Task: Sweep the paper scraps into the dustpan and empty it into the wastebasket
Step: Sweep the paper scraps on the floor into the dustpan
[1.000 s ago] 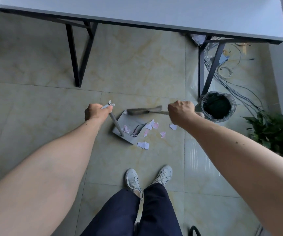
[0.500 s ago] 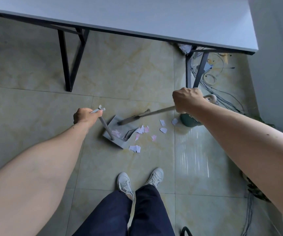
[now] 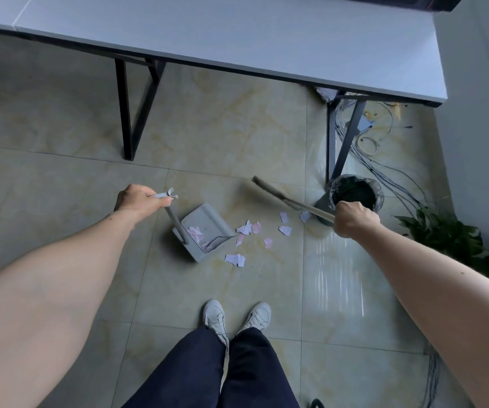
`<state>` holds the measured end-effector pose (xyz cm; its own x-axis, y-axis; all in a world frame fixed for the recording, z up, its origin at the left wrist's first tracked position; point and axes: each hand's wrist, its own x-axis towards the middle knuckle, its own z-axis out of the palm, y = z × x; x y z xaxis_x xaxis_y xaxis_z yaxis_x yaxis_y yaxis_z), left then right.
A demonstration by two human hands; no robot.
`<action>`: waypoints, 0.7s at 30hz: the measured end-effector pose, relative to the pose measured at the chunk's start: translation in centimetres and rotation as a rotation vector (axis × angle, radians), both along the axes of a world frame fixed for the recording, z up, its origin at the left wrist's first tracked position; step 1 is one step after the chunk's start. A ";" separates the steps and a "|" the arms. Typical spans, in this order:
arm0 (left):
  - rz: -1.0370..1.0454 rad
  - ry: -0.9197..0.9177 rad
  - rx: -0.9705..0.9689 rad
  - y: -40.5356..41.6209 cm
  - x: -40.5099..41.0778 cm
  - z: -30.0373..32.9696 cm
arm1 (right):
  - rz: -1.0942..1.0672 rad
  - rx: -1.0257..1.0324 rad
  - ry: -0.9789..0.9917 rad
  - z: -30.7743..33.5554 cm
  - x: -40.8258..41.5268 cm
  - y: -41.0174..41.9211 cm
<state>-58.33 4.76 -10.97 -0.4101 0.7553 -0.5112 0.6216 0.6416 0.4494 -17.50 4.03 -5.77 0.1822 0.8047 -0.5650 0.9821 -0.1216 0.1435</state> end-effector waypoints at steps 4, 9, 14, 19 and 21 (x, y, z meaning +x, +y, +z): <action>-0.071 0.006 -0.007 -0.3 0.3 0.1 | -0.071 0.002 0.007 -0.8 1.3 -1.0; -0.140 0.004 -0.014 0.5 0.5 0.0 | -0.170 0.013 -0.009 -2.4 1.9 -1.8; -0.255 -0.009 -0.017 2.1 0.9 -0.4 | -0.274 -0.003 0.012 -4.3 0.7 -2.6; -0.340 -0.020 -0.029 3.0 1.0 -1.3 | -0.331 -0.063 0.030 -6.2 -0.8 -4.5; -0.378 -0.021 -0.027 3.2 1.1 -1.7 | -0.349 -0.075 0.041 -6.6 -1.3 -5.2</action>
